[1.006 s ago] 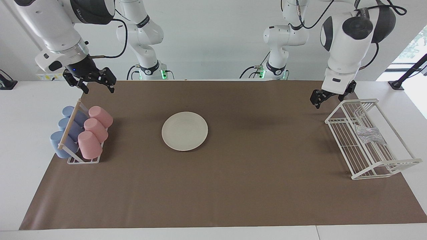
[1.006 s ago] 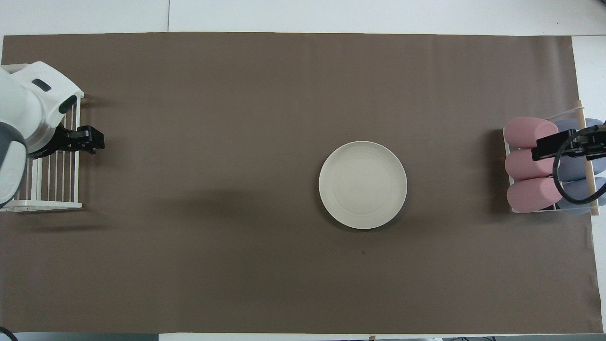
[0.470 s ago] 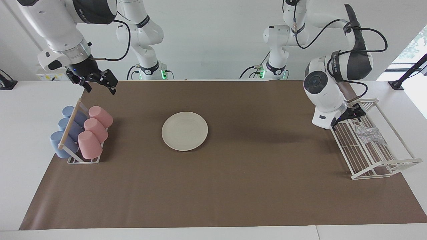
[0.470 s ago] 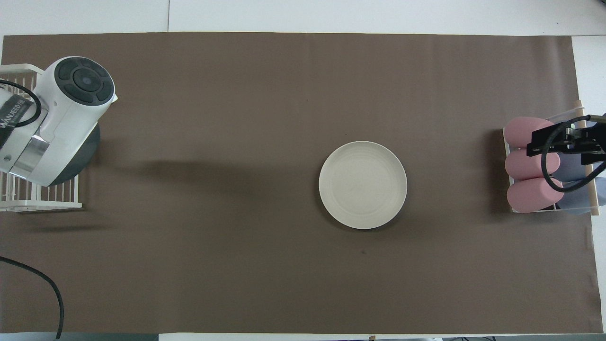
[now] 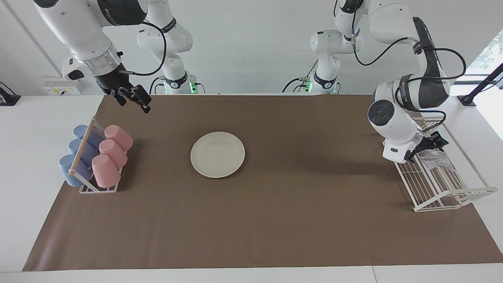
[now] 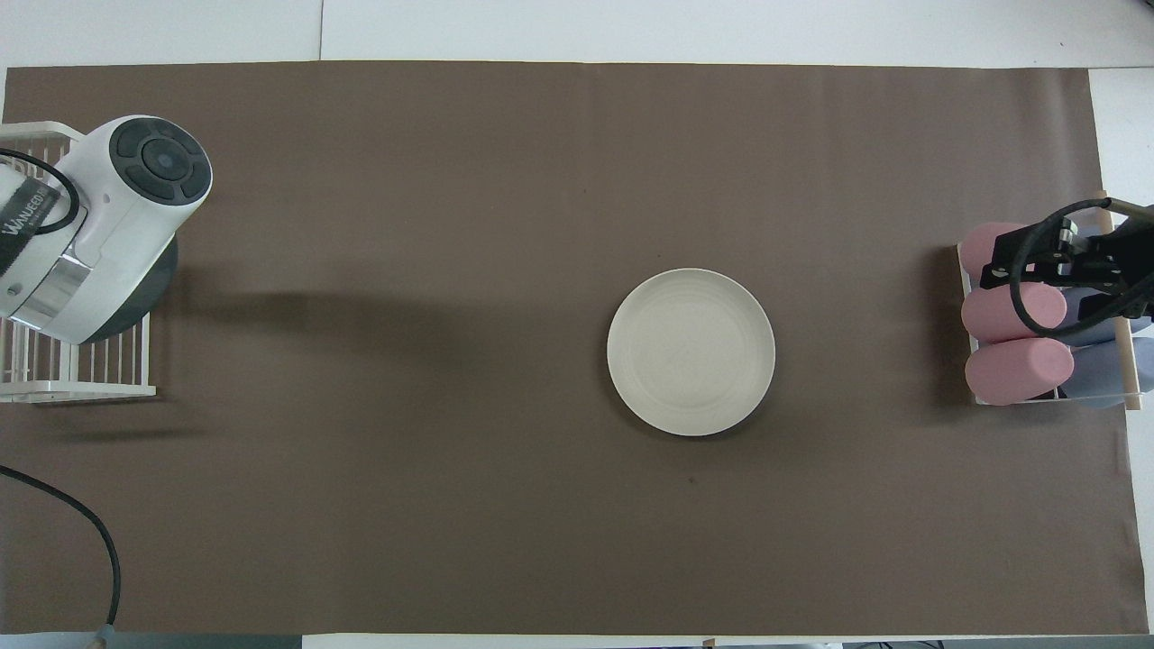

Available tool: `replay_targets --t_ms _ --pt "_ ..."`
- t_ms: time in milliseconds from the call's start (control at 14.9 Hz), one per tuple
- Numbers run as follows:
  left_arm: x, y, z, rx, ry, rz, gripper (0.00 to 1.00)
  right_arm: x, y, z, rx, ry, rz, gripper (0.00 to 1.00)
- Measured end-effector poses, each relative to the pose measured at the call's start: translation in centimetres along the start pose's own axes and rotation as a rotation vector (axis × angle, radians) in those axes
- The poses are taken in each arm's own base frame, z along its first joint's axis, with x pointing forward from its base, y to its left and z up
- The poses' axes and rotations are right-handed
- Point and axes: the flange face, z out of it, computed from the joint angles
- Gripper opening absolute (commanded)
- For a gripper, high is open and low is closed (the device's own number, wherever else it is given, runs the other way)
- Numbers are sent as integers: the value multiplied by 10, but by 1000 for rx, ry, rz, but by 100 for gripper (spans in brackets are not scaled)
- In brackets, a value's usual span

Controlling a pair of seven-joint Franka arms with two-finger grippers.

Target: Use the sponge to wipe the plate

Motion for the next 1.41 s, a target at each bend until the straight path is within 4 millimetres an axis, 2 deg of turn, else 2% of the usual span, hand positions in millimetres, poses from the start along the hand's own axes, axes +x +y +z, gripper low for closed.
replay_targets --t_ms 134,201,335,470,872,1140,1274,1409 --pt "0 0 0 -1 3 -2 71 -12 -21 2 -4 -2 50 100" --pt "0 1 -1 -2 4 -2 56 -18 -31 3 -5 -4 72 100" --pt "1 1 -2 -3 7 -12 26 -25 -41 4 7 -14 110 100" --pt "1 2 -2 -6 12 -38 0 -27 -44 4 28 -29 130 100" --pt "2 5 1 -23 33 -101 0 -43 -71 1 51 -16 225 100" --pt "4 4 -3 -34 36 -125 0 -48 -78 2 71 -39 281 100" --pt "9 -7 -15 -83 17 -180 0 -49 -79 2 81 -51 315 100" --pt "13 -26 -43 -152 -30 -254 0 -49 -80 2 84 -55 325 100"
